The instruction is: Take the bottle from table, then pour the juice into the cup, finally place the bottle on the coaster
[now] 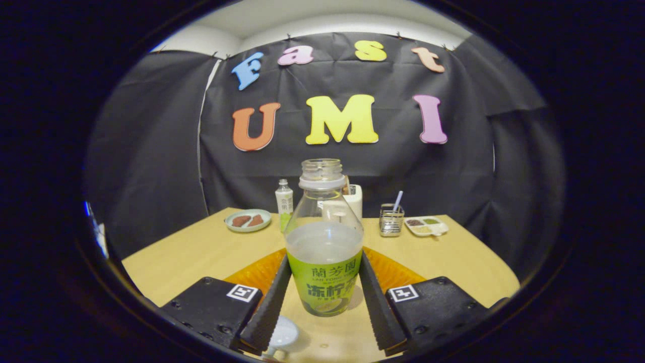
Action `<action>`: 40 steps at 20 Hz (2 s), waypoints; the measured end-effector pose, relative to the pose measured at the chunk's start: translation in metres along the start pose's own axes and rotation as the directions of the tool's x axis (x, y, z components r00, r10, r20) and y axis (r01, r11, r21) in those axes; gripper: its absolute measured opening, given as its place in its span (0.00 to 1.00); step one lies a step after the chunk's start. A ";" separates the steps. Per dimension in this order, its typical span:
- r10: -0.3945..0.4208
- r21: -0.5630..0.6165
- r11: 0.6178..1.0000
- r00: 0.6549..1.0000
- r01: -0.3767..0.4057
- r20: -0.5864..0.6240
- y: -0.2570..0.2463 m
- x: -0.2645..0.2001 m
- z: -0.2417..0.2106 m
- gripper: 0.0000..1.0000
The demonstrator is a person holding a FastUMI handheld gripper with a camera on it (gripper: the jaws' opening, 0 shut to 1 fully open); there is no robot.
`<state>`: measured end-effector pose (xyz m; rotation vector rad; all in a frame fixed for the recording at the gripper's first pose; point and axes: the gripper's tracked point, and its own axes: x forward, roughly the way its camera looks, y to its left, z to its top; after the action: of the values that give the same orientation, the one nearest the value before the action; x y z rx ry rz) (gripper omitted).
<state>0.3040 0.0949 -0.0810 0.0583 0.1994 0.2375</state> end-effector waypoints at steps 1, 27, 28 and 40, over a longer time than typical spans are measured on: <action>0.023 0.033 0.999 0.999 -0.025 0.032 0.000 0.007 0.004 0.80; -0.029 -0.126 0.992 0.999 0.024 -0.041 -0.050 0.079 -0.055 0.80; -0.022 -0.160 0.987 0.998 0.012 -0.060 -0.049 0.081 -0.057 0.80; -0.003 -0.142 0.990 0.995 -0.010 -0.096 -0.050 0.064 -0.063 1.00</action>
<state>0.3635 0.0638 -0.1586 -0.0945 0.2777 0.2576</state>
